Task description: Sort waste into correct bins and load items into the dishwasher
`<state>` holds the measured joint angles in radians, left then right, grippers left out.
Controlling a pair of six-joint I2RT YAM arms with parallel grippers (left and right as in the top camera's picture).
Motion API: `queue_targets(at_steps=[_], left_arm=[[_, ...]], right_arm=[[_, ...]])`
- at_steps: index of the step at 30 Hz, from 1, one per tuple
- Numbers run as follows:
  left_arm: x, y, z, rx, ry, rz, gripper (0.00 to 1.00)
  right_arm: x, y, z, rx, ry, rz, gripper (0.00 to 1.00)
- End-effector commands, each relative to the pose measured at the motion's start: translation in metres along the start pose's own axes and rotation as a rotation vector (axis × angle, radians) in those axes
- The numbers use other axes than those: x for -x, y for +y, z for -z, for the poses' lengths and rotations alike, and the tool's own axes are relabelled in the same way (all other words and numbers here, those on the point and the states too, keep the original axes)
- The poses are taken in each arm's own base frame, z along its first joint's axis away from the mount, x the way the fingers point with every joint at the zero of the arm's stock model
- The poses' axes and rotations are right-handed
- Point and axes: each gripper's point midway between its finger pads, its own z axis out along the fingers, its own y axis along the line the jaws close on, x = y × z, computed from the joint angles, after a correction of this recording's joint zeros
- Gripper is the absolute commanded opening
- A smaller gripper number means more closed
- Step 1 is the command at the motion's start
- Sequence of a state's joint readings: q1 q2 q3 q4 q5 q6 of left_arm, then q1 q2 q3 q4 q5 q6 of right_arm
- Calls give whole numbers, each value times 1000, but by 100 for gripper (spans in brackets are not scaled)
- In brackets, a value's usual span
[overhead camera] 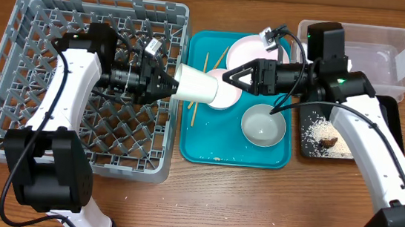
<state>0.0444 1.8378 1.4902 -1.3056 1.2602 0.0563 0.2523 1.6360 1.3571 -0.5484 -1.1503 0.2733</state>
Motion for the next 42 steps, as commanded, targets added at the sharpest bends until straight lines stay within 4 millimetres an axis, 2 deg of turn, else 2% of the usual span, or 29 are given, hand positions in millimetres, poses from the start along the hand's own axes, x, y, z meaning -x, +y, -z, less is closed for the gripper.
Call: queue_targets(at_steps=[1, 10, 17, 21, 24, 29, 31, 33, 35, 36, 38, 42], left_arm=[[1, -31, 1, -138, -11, -97, 4], [1, -32, 1, -142, -10, -101, 4], [2, -31, 2, -140, -14, -98, 4], [-3, 29, 9, 202, 4, 0, 4], [-5, 43, 22, 297, -6, 8, 4], [-3, 32, 31, 315, -48, -59, 4], [-6, 28, 26, 312, -35, -58, 4], [-6, 12, 16, 229, -22, -95, 4], [-5, -19, 5, 60, -22, -148, 4], [-4, -27, 4, 15, -23, -160, 4], [-5, -41, 4, -67, -25, -169, 4], [-7, -51, 3, -128, -19, -162, 4]], right_arm=[[-11, 7, -12, 87, 55, -1, 86], [-6, 1, -4, 75, 32, -10, 86], [-4, -1, -6, 58, 27, 2, 86], [-4, -5, -4, 42, 22, -11, 89], [-2, -9, 1, 33, 10, -22, 89], [2, -20, 3, -28, -14, -29, 89], [2, -29, 4, -76, -20, -48, 89], [1, -31, 4, -91, -21, -55, 90], [-1, -29, 0, -86, -11, -50, 91], [-1, -29, -1, -86, -10, -50, 91], [-2, -28, -3, -83, -6, -47, 91], [-3, -27, -4, -81, -2, -46, 91]])
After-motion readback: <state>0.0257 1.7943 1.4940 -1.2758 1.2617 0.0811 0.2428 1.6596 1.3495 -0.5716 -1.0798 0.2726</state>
